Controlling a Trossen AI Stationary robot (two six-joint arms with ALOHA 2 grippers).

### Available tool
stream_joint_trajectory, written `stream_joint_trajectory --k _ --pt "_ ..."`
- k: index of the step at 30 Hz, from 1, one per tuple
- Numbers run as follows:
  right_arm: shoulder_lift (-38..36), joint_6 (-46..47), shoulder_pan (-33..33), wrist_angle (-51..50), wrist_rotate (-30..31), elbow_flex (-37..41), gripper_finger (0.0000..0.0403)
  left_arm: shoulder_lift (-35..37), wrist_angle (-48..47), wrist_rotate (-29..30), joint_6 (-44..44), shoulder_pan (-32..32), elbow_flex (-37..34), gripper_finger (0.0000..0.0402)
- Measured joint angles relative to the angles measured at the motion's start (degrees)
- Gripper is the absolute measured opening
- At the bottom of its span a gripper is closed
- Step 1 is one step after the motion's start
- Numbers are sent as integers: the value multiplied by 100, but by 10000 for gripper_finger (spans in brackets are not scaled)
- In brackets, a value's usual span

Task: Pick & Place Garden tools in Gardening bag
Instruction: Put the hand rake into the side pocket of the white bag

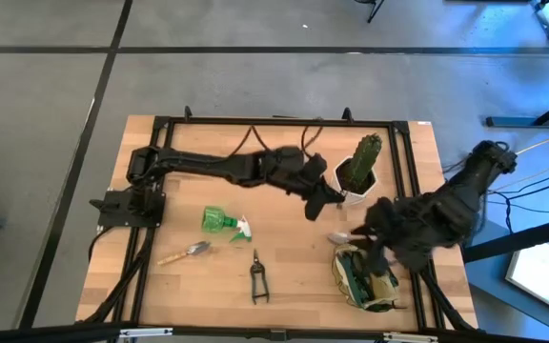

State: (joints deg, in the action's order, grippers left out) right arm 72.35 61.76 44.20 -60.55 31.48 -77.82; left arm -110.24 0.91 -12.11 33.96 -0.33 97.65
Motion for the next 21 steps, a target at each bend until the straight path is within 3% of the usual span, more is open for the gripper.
stream_joint_trajectory --k 6,10,14,21 --pt "-326 225 860 444 678 2 129 239 -442 -1481 -420 -368 8 3" --pt "-452 228 1234 1228 888 2 128 266 -101 -2379 -351 -500 -2 3" --pt "-386 194 1334 2076 987 2 128 274 141 -3238 -262 -455 -2 3" --pt "97 930 1212 3141 1782 2 129 260 138 -4306 -746 -215 -2 3"
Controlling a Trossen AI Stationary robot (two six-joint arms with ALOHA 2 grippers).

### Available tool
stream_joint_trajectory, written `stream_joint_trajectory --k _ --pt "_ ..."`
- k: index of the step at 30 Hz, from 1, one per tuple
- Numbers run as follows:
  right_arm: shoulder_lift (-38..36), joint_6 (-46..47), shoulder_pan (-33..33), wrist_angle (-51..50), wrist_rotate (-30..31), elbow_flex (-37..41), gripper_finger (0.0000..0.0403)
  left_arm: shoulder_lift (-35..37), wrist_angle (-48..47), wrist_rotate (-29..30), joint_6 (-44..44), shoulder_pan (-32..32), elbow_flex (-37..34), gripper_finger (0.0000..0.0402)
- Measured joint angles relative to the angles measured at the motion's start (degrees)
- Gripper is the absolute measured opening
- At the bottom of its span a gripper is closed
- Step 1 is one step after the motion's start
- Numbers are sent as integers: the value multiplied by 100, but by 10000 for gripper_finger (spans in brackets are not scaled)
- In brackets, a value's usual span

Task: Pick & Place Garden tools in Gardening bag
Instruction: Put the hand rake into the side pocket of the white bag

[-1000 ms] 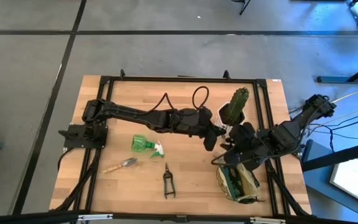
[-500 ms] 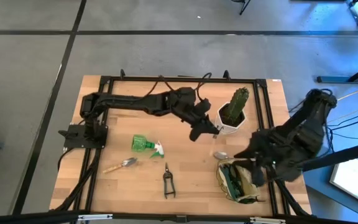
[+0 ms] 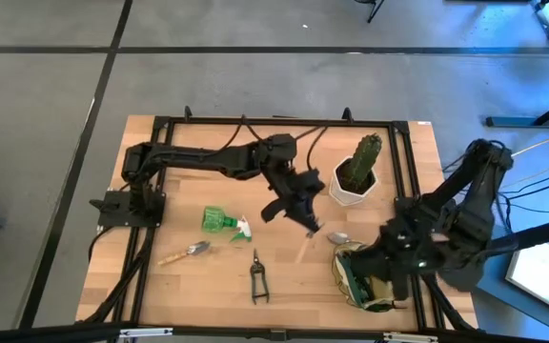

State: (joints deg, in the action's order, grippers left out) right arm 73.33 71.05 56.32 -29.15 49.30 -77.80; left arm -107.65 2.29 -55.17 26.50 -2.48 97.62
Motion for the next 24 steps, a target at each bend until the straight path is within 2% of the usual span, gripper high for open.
stream_joint_trajectory --k 6,9,16,24 --pt "588 1097 -165 489 9 0 128 -18 -260 -349 -755 190 0 3" --pt "901 1516 -295 871 9 0 128 -18 -257 -482 -832 201 0 3" --pt "1485 962 -585 2177 -9 0 128 -18 -219 -1421 -931 237 0 3" --pt "1750 1381 -431 2185 -473 4 128 -147 -293 -1217 -986 344 4 3"
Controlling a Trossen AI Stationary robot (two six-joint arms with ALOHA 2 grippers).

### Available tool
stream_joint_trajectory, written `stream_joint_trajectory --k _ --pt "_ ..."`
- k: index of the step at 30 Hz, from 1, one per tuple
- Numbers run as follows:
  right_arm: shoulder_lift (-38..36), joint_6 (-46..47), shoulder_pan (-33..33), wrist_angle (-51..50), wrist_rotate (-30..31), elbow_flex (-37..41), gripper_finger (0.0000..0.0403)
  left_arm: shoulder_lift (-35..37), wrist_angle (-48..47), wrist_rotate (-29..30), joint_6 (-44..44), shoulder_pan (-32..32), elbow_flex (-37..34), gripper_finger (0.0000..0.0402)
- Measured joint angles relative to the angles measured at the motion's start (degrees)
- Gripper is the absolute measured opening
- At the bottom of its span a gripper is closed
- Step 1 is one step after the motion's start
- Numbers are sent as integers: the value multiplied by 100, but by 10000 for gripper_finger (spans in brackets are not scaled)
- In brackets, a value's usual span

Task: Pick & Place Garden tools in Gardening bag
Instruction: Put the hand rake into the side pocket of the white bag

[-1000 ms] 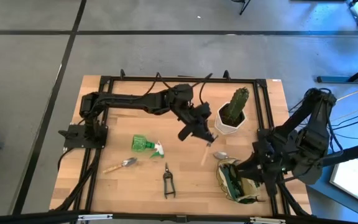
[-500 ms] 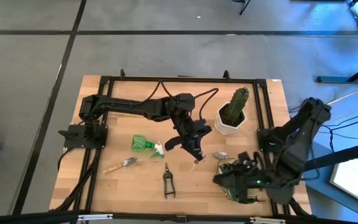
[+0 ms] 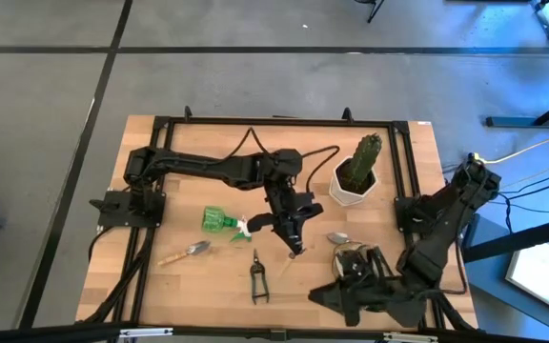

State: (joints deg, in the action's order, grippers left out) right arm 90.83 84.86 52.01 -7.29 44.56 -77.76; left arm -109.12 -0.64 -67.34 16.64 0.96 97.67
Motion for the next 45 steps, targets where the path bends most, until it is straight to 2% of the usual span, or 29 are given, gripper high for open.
stream_joint_trajectory --k 6,9,14,17,21,25,28,35,45 --pt "-114 1615 446 -805 -195 -5 128 -238 16 -163 -232 107 0 3" --pt "-127 2581 591 -1580 -292 -4 128 -316 4 52 -431 122 0 3" --pt "-129 3828 583 -2663 -1283 -2 128 -431 87 434 -819 101 0 3" --pt "-129 3878 527 -2760 -1762 -2 128 -580 106 419 -829 57 0 3" --pt "-129 4047 525 -3104 -1794 -2 128 -728 235 487 -515 -24 0 3" --pt "-129 4221 410 -3512 -1784 -2 128 -862 443 1356 -23 -73 -8 3" --pt "-129 4259 268 -3813 -1878 -2 128 -846 733 2097 -5 -72 -9 3" --pt "-129 4376 83 -4452 -3012 -2 128 -840 1015 2574 170 -57 -9 3" --pt "-129 4479 96 -4760 -2784 -2 128 -841 990 2761 122 -58 -9 3"
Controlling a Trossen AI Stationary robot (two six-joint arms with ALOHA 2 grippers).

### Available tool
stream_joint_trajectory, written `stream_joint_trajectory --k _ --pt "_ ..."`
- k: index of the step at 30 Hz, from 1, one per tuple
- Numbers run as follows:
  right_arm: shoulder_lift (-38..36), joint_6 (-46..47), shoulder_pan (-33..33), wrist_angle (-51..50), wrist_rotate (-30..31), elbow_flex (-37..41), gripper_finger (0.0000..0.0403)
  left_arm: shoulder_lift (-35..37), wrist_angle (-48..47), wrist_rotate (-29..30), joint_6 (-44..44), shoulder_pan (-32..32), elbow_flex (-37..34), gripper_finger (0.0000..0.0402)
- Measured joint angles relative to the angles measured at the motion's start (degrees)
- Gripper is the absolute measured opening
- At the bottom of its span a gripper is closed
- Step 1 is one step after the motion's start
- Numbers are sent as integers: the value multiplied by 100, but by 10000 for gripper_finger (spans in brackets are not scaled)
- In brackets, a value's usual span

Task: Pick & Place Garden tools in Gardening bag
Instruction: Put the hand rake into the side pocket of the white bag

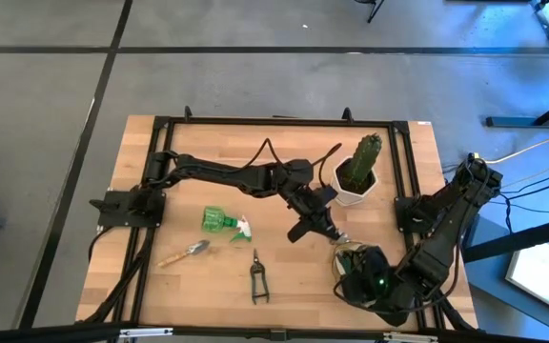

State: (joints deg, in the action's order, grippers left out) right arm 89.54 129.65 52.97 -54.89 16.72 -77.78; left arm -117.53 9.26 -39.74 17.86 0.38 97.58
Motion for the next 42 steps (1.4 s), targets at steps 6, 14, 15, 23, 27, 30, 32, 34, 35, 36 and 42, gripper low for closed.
stream_joint_trajectory --k 6,14,15,23,27,30,32,34,35,36,42 --pt "-2 91 3 -67 166 0 128 -143 262 -118 95 8 12 3" --pt "-7 -25 385 700 1989 0 128 -200 706 -2253 555 11 11 3" --pt "-7 -22 458 726 2203 0 128 -200 704 -2558 555 11 11 3" --pt "-7 3 661 778 3708 0 128 -200 293 -3024 236 55 9 3" --pt "-7 -260 569 922 3652 0 128 -200 299 -3004 242 70 9 3" --pt "-7 -420 520 1024 3590 0 128 -200 295 -3015 254 72 9 3" --pt "-7 -476 518 1083 3575 0 128 -200 297 -3032 280 70 9 3" --pt "-7 -519 518 1107 3575 0 128 -200 293 -3030 295 71 9 3" --pt "-7 -519 518 1108 3575 0 128 -200 289 -3008 296 72 9 3" --pt "-7 -517 516 1108 3579 0 128 -200 261 -2900 297 76 9 3" --pt "-7 -633 273 1123 3931 0 128 -200 78 -1448 451 74 9 3"
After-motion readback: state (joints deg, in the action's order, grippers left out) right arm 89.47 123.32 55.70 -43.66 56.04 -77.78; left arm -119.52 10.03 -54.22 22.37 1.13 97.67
